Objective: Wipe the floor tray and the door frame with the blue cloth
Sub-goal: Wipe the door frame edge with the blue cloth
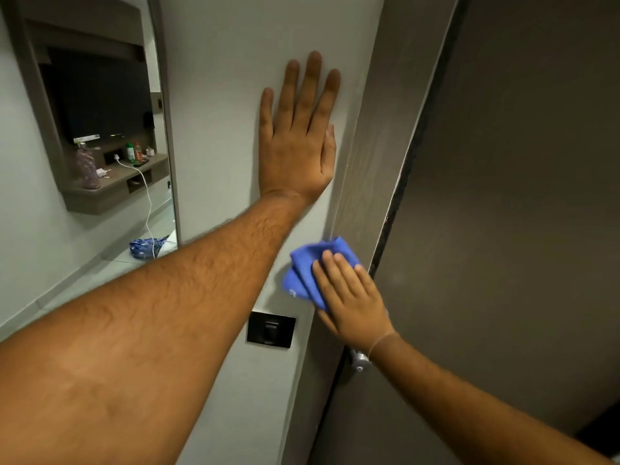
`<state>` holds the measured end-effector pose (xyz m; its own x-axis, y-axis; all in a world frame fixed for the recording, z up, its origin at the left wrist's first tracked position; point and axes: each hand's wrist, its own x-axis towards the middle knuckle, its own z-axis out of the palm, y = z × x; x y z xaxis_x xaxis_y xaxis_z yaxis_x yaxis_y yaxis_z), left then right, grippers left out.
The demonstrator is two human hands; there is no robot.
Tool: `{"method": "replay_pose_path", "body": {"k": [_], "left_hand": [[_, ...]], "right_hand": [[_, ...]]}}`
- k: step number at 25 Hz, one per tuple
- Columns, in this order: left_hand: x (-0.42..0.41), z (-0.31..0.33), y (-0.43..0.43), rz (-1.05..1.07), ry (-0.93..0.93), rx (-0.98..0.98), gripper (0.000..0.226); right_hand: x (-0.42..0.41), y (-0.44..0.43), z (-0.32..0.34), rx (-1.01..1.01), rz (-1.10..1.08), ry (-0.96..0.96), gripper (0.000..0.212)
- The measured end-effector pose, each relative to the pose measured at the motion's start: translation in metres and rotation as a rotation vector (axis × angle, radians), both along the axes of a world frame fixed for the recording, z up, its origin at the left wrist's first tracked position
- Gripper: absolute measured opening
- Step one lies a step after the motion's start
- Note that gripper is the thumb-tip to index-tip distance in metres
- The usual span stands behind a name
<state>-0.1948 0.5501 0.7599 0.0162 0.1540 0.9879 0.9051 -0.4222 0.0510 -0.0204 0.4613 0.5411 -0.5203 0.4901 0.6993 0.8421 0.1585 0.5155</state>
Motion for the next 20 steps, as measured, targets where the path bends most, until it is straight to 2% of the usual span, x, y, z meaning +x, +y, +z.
{"method": "replay_pose_path", "body": {"k": [4, 10, 13, 16, 20], "left_hand": [[0.000, 0.001, -0.001, 0.020, -0.003, -0.011, 0.063], [0.001, 0.000, -0.003, 0.019, 0.008, -0.023, 0.064], [0.001, 0.001, -0.005, 0.033, 0.008, -0.033, 0.065], [0.001, 0.001, -0.007, 0.028, 0.015, -0.030, 0.065], [0.003, 0.003, -0.004, 0.089, 0.030, -0.005, 0.058]], "right_hand": [[0.016, -0.012, -0.078, -0.070, -0.011, -0.177, 0.105], [0.012, -0.011, -0.086, -0.045, 0.008, -0.070, 0.106], [0.004, -0.006, -0.043, 0.072, 0.030, 0.099, 0.098], [-0.006, 0.002, 0.029, 0.173, 0.037, 0.267, 0.080], [-0.018, 0.007, 0.128, 0.238, 0.069, 0.441, 0.076]]}}
